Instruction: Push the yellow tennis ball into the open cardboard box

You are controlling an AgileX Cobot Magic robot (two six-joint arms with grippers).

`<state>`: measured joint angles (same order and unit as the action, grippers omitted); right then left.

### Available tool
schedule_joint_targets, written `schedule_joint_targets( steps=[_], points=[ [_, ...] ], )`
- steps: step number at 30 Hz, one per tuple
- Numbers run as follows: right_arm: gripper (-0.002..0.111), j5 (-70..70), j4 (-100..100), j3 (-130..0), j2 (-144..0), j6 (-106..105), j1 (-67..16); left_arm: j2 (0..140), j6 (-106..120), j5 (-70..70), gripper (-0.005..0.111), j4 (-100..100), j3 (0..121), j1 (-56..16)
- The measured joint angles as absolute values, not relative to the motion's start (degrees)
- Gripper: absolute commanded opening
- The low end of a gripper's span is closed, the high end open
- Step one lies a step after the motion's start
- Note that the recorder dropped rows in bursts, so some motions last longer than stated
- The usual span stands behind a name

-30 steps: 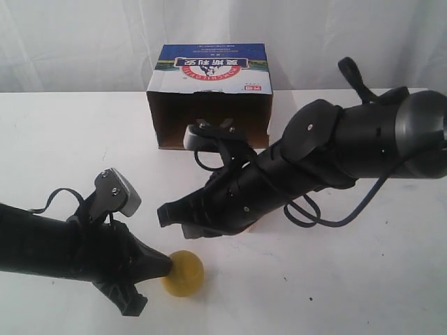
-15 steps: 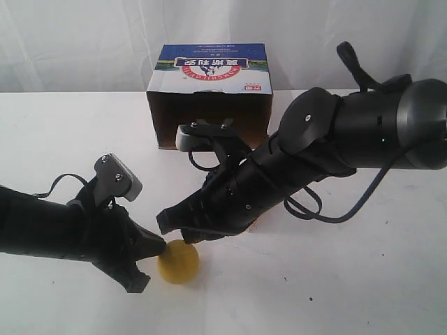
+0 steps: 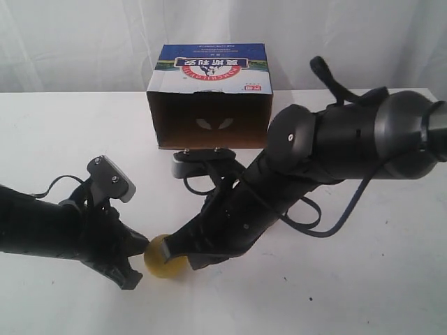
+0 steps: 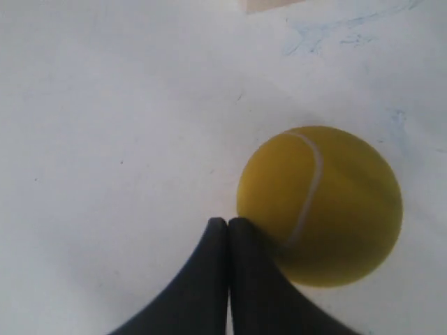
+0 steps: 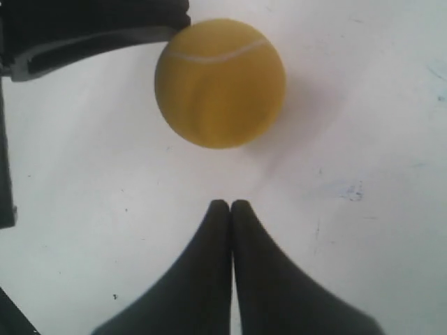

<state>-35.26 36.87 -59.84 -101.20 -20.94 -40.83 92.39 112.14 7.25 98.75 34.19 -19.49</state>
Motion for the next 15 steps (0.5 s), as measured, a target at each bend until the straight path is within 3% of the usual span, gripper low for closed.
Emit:
schedule_joint_targets(
  steps=[15],
  points=[
    [0.0, -31.88, 39.79, -59.84, -103.64, -20.8, -43.06, 93.47, 112.14, 6.16, 0.0, 98.75, 33.8, -19.9]
  ],
)
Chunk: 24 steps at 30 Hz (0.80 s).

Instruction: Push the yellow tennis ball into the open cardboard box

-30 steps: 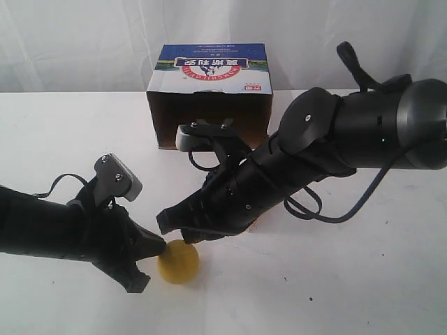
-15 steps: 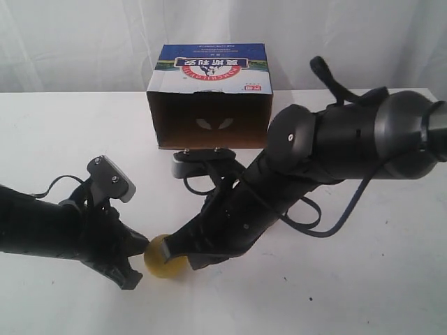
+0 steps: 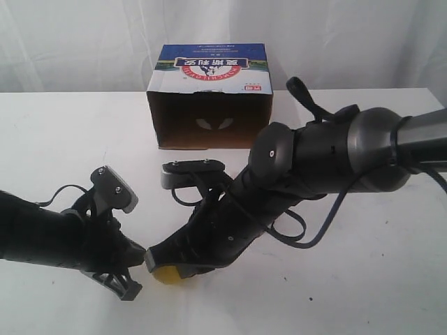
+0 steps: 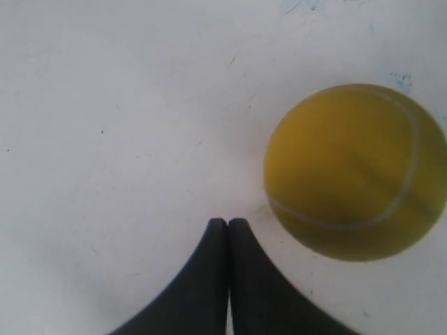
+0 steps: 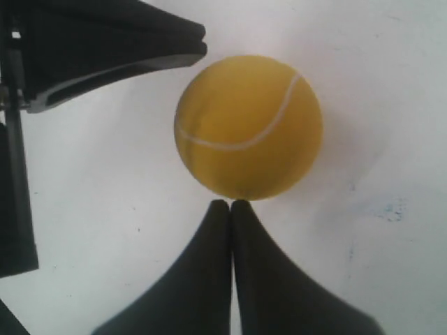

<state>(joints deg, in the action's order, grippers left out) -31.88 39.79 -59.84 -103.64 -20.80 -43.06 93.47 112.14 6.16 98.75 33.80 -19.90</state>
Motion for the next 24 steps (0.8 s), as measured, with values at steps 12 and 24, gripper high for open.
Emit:
schedule_joint_targets(
  steps=[12, 24],
  points=[
    [0.0, -27.51, 40.41, -59.84, -105.12, -20.75, -43.87, 93.47, 112.14, -2.19, 0.0, 98.75, 33.8, -19.9],
    [0.0, -21.95, 41.05, -59.84, -106.54, -20.75, -43.87, 94.06, 112.14, 2.25, 0.0, 98.75, 33.92, -19.9]
  ],
)
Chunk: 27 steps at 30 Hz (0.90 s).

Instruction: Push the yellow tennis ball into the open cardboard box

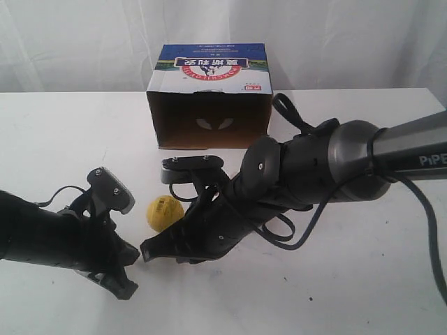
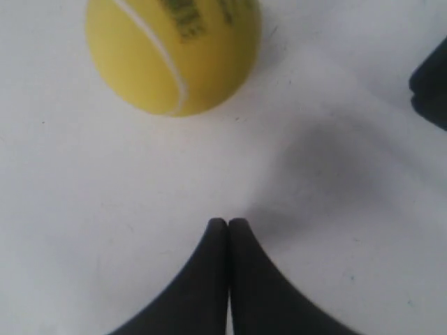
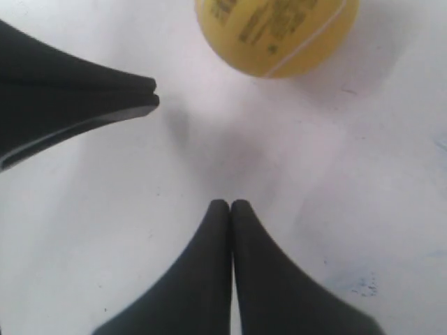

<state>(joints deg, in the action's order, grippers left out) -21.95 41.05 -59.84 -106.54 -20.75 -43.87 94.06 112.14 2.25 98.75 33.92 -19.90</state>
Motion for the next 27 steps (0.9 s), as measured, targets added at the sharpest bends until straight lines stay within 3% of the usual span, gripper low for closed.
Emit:
schedule_joint_targets(
  steps=[14, 27],
  points=[
    [0.0, -29.75, 41.19, -59.84, -99.44, -20.75, -43.9, 102.87, 112.14, 10.83, 0.0, 98.75, 43.56, -12.22],
    [0.0, -30.53, 40.57, -59.84, -94.39, -20.66, -43.9, 108.09, 112.14, 14.82, 0.0, 98.75, 49.17, -11.85]
  ],
)
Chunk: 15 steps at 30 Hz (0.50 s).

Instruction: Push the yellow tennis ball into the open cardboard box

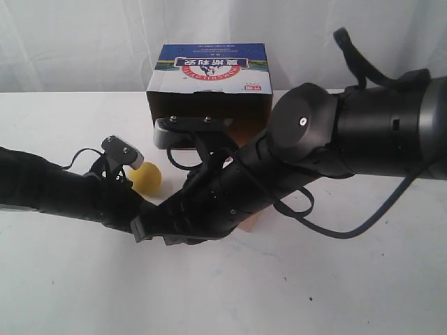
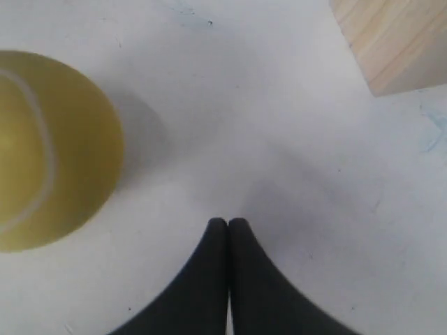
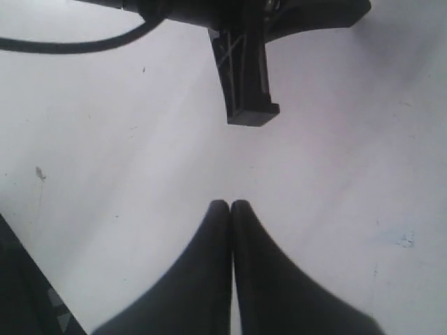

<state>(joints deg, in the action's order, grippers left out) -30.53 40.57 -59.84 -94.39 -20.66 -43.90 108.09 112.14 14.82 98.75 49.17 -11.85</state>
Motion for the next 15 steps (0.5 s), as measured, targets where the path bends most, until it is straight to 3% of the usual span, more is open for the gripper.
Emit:
schedule_joint_targets(
  steps=[7, 10, 15],
  points=[
    [0.0, -34.0, 37.55, -59.84, -94.39, -20.66, -43.9, 99.0, 112.14, 5.13, 0.0, 98.75, 45.75, -7.66],
    [0.0, -35.57, 36.9, -59.84, -94.39, -20.66, -43.9, 96.28, 112.14, 15.54, 0.0, 98.75, 48.36, -0.12],
    [0.0, -36.89, 36.69, -59.84, -94.39, -20.66, -43.9, 106.89, 112.14, 24.71, 0.0, 98.75, 62.26, 7.58]
  ],
)
